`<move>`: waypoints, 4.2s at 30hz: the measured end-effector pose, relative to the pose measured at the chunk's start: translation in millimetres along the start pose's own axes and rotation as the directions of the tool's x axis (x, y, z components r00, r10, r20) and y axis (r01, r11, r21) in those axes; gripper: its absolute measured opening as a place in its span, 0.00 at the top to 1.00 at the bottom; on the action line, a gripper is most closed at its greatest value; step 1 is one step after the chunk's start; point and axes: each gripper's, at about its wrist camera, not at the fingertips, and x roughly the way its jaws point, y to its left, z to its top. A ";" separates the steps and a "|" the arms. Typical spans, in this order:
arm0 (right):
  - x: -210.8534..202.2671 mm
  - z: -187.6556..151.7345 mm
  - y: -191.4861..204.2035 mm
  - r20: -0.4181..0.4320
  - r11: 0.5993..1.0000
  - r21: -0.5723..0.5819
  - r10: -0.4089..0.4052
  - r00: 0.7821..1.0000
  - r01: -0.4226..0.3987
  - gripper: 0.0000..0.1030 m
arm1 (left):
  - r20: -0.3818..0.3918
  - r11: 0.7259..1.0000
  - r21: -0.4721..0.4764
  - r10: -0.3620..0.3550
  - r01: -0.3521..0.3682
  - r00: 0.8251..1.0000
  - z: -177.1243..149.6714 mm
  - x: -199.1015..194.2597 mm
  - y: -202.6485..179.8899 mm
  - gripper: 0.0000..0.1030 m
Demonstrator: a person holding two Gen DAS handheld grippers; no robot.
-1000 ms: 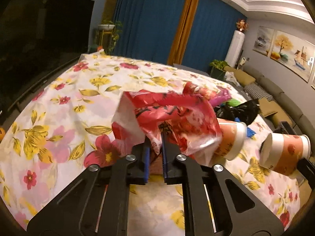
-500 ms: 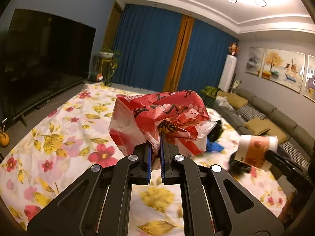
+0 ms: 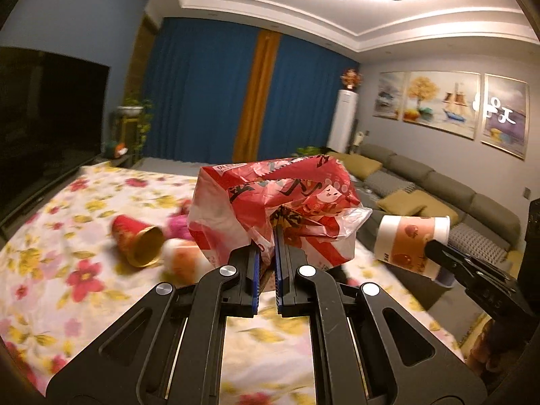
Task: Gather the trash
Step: 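Carry the snack bag and paper cup over the grey bin, then open both grippers to drop the bag and cup into the bin, then grasp the black plastic bag with the right gripper while the left returns to the table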
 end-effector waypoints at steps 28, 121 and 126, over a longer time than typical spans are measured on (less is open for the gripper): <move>-47.1 15.3 -157.7 0.116 0.909 0.153 -0.407 0.906 0.388 0.96 | -0.076 0.944 0.154 -0.282 0.291 0.956 -2.7 140.7 -208.5 0.94; 113.4 -18.2 13.5 -0.140 0.976 -0.008 -0.215 0.967 0.216 0.23 | 0.106 0.952 -0.005 0.305 -0.306 0.947 10.6 11.3 67.8 0.06; 134.9 -28.1 16.2 -0.165 0.970 -0.023 -0.243 0.956 0.243 0.29 | 0.143 0.951 0.040 0.299 -0.307 0.944 13.7 27.8 64.6 0.06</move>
